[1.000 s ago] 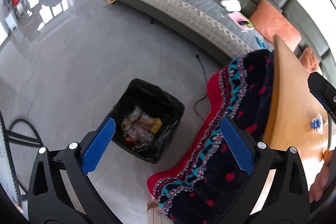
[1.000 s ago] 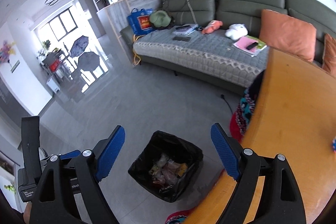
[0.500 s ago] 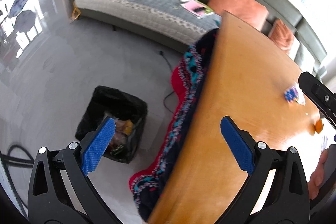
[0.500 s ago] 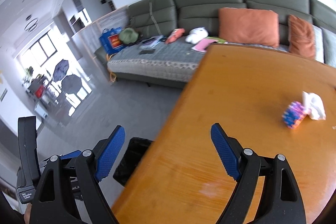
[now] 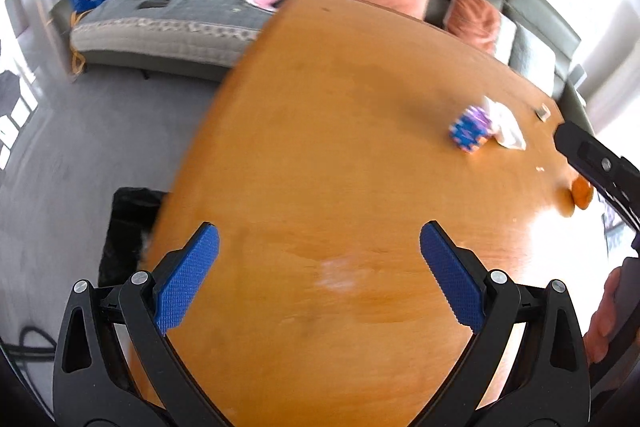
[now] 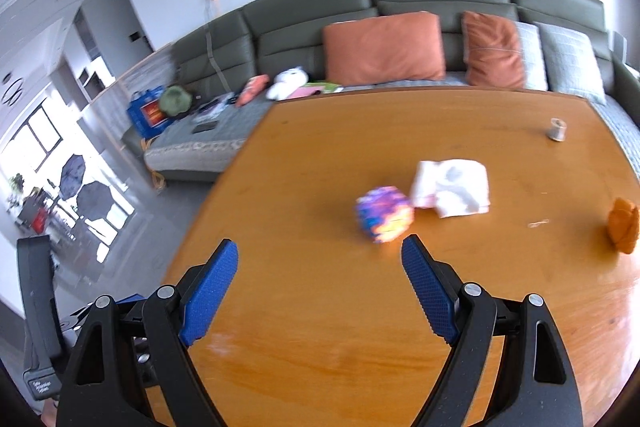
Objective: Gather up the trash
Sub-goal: 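Grasp the white cloth with right gripper while left gripper grasps purple toy block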
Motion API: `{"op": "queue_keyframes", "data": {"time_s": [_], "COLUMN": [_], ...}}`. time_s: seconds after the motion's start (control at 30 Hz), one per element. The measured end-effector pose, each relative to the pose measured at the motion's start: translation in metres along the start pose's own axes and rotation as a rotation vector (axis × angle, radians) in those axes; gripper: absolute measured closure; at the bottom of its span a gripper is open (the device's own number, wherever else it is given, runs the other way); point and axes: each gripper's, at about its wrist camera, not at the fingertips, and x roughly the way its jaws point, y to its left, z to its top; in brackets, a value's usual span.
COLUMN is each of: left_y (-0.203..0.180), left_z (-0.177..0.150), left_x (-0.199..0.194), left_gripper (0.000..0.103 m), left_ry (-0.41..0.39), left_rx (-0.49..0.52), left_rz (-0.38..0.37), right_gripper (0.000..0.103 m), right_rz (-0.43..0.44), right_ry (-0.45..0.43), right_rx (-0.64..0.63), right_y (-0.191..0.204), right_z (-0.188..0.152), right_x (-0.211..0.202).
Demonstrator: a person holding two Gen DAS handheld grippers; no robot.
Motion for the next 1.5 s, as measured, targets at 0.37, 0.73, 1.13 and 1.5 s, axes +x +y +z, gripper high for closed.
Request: {"op": "queue_keyframes", "data": {"time_s": [0.37, 0.73, 1.13, 1.5], "left_y": [-0.078, -0.108, -0.147, -0.178], "left_z": [0.026, 0.055, 0.077, 0.082], "left_x": [0.037, 0.077, 0.114, 0.146], "left_gripper": [0.006, 0.006, 0.006, 0.050], "left_ry": [0.031, 0.072, 0.088, 0.084], "left_rx": [0.166, 0.240, 0.343, 0.441], "left_rz": [-0.011, -0.029, -0.077, -0.092], "right_gripper": [0.019, 0.019, 0.081, 0.081], "right_rz": [-0.124, -0.223, -0.226, -0.200], "right_ry": [0.046, 0.171, 0.107, 0.085], "right_rx": [0.117, 0.066, 0.012, 0.055], "right_y": [-0.095, -0.115, -0.129, -0.140], "right_z": [0.045, 0.059, 0.072, 0.083], "right_x": [0.055, 0.140, 0.134, 0.114]}}
